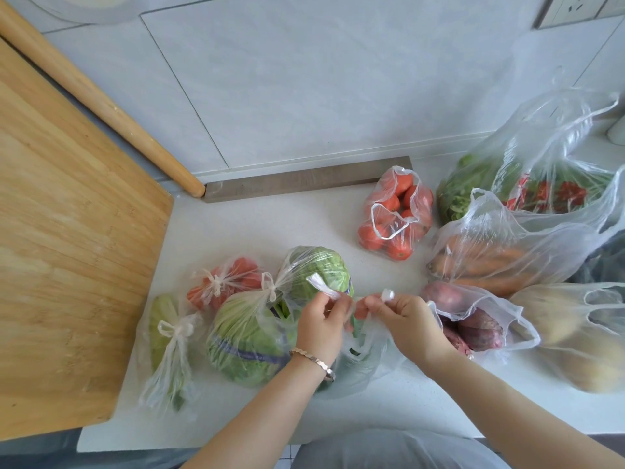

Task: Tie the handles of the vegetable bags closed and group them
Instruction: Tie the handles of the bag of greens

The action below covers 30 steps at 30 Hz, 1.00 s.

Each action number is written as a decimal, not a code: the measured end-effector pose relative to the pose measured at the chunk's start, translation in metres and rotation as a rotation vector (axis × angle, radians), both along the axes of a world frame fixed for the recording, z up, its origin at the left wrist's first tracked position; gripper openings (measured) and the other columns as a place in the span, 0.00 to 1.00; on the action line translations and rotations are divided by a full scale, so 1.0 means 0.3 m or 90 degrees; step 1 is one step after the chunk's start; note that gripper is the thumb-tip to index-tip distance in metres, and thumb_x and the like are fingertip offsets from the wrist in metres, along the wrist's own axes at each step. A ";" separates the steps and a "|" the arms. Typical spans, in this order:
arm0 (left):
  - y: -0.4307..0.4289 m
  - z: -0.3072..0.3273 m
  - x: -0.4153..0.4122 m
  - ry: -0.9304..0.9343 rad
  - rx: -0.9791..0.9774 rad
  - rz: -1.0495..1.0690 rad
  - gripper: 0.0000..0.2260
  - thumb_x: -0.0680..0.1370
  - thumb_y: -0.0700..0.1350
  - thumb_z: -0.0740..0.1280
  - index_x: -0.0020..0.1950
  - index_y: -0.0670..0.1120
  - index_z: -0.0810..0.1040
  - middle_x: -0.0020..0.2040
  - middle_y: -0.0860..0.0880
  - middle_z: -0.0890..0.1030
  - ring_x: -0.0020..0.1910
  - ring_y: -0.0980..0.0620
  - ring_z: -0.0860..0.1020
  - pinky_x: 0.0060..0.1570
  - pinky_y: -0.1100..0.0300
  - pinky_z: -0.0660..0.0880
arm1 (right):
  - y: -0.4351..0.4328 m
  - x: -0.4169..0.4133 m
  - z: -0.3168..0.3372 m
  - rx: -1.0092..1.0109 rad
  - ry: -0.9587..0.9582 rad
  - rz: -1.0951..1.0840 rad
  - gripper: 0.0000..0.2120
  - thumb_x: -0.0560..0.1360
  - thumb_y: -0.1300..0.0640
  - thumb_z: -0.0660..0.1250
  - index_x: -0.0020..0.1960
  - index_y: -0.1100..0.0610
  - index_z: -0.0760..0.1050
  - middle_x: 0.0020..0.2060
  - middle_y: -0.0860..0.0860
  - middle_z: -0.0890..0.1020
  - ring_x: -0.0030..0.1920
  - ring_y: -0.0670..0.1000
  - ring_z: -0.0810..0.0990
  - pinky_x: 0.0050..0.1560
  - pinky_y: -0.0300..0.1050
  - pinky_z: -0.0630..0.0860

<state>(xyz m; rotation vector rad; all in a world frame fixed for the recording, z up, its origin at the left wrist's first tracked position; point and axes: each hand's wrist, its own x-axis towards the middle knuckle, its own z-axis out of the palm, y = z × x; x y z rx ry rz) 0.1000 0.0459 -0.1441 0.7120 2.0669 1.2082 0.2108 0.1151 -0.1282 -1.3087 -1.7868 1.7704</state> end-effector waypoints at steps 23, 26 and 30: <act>-0.040 -0.038 -0.029 -0.131 -0.069 -0.213 0.27 0.65 0.62 0.68 0.53 0.43 0.76 0.45 0.54 0.79 0.37 0.58 0.72 0.42 0.68 0.72 | 0.085 -0.022 0.042 -0.125 0.050 -0.040 0.23 0.79 0.51 0.56 0.30 0.62 0.72 0.29 0.54 0.76 0.30 0.51 0.76 0.34 0.37 0.77; -0.016 -0.062 0.003 -0.098 -0.059 -0.235 0.21 0.68 0.57 0.70 0.49 0.40 0.77 0.45 0.48 0.81 0.41 0.61 0.76 0.49 0.65 0.73 | 0.068 -0.061 0.061 -0.131 0.101 0.025 0.19 0.78 0.53 0.57 0.35 0.63 0.76 0.31 0.56 0.79 0.32 0.52 0.81 0.37 0.36 0.80; 0.009 -0.056 0.015 -0.146 -0.040 -0.141 0.04 0.75 0.46 0.66 0.45 0.46 0.78 0.36 0.54 0.78 0.33 0.63 0.76 0.37 0.73 0.71 | 0.054 -0.030 -0.024 -0.130 0.137 0.016 0.06 0.74 0.60 0.66 0.49 0.61 0.78 0.41 0.53 0.82 0.42 0.51 0.83 0.48 0.37 0.80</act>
